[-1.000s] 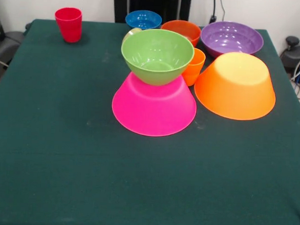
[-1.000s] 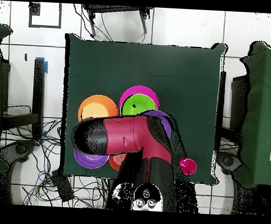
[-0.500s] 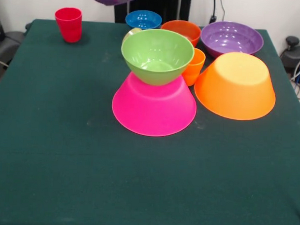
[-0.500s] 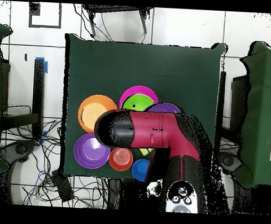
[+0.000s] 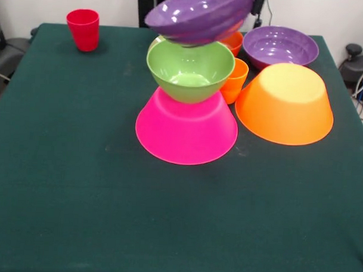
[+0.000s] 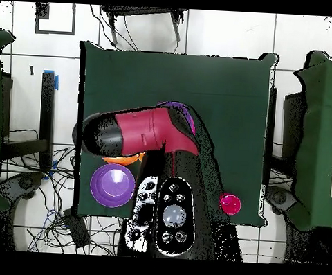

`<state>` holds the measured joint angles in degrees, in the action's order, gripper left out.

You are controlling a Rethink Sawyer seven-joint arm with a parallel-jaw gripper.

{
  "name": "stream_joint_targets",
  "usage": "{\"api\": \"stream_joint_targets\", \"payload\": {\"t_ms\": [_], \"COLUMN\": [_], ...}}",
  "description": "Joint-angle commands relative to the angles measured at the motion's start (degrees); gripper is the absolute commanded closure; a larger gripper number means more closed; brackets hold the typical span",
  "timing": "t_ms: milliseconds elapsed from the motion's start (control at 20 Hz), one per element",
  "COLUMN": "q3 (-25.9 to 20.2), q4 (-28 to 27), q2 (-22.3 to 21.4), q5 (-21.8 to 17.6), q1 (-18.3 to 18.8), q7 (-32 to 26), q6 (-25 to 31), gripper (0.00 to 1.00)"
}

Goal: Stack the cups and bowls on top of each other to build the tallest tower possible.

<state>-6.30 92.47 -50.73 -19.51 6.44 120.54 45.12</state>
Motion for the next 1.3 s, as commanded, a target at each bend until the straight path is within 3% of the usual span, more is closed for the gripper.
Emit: {"api": "stream_joint_targets", "payload": {"t_ms": [50,200,400,700,850,1300], "q3": [-5.9,-4.3,-0.5,3.4,4.8,14.3], "q4": [-3.7,-5.3,-9.7,-11.9,-9.6,-5.3], "q2": [5.2,5.7,7.6,9.3,9.4,9.4], "q5": [-1.6,-3.0,-5.5,-6.5,-5.6,-9.0], "q1": [0.2,-2.3,-6.2,-9.1,-10.4,-19.0], "q7": [-5.4,-2.3,0.9,2.9,4.5,12.9], "q6": [0.8,2.5,9.4,15.3,15.8,10.6], "gripper": [1.00,1.00,1.00,1.00,1.00,1.00]}}
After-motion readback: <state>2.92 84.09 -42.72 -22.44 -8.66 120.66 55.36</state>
